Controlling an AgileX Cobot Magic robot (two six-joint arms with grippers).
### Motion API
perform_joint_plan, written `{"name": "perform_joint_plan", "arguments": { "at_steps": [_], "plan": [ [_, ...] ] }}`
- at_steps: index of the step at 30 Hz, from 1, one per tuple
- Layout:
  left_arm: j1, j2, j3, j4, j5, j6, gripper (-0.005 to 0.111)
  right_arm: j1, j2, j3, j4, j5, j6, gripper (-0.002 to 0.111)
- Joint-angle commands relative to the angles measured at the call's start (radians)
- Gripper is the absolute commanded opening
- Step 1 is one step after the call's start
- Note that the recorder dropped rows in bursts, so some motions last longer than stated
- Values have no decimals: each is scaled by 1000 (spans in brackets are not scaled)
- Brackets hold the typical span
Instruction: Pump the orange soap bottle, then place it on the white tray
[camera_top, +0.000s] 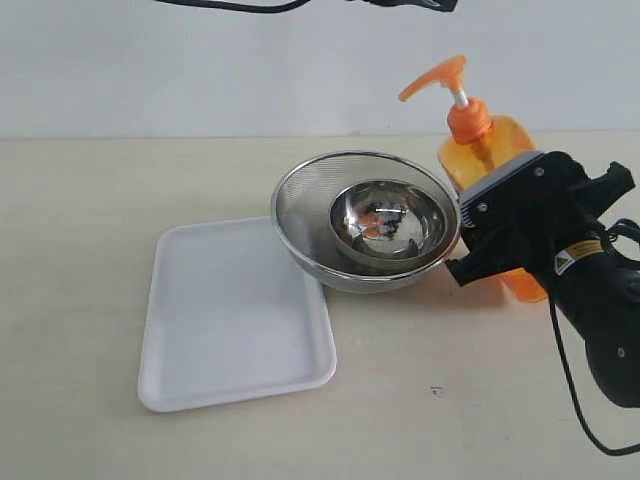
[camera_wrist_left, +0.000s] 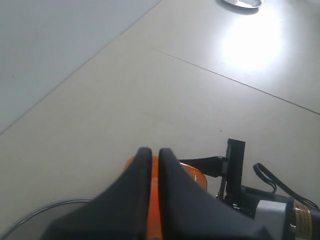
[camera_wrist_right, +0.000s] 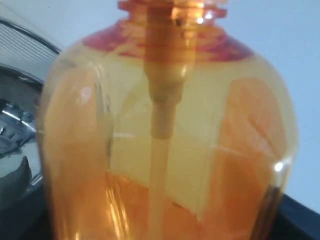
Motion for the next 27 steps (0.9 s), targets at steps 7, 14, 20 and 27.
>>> {"name": "perform_joint_plan", "arguments": {
  "at_steps": [7,14,20,27],
  "plan": [
    [-2,55,5,-24,23,-5,5,0,-16,-13,4,-89,-12,0],
    [-2,116,5,-43,47,-5,5,0,-16,-13,4,-91,-12,0],
    [-3,163,5,-54,53,6,5,0,-16,-13,4,-91,-12,0],
    [-6,176,5,-82,54,36,5,0,-16,-13,0,-91,-12,0]
  ]
}}
